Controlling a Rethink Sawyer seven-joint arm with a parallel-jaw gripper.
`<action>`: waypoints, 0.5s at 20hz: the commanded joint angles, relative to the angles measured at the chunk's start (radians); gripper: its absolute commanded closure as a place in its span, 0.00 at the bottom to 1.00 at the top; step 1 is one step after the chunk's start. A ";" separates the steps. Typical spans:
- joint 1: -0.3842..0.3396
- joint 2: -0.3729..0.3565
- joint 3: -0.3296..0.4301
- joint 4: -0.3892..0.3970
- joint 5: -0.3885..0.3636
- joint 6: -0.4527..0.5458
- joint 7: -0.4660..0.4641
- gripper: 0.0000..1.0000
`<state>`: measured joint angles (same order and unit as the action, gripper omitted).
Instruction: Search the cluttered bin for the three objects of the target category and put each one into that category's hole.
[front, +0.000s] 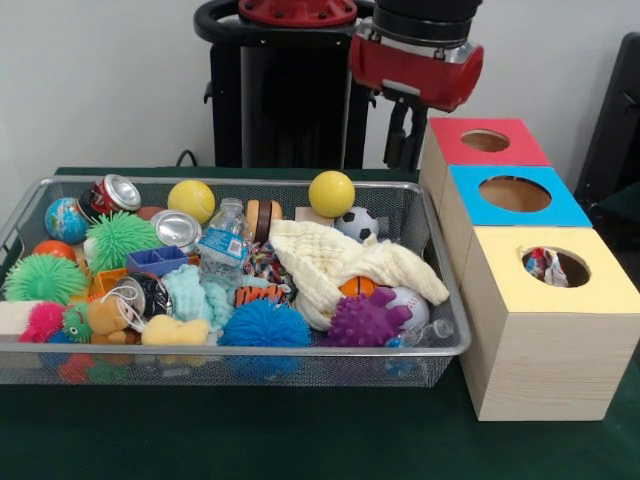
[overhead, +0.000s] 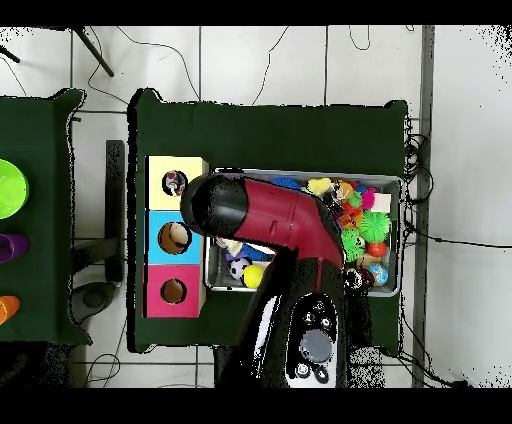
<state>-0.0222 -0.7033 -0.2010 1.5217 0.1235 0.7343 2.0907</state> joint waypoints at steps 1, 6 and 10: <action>-0.068 0.002 0.153 0.158 -0.116 -0.096 -0.179 1.00; -0.129 -0.008 0.200 0.173 -0.165 -0.116 -0.203 1.00; -0.183 -0.002 0.247 0.177 -0.213 -0.138 -0.224 1.00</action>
<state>-0.1303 -0.7072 -0.1031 1.5866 0.0019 0.6611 2.0907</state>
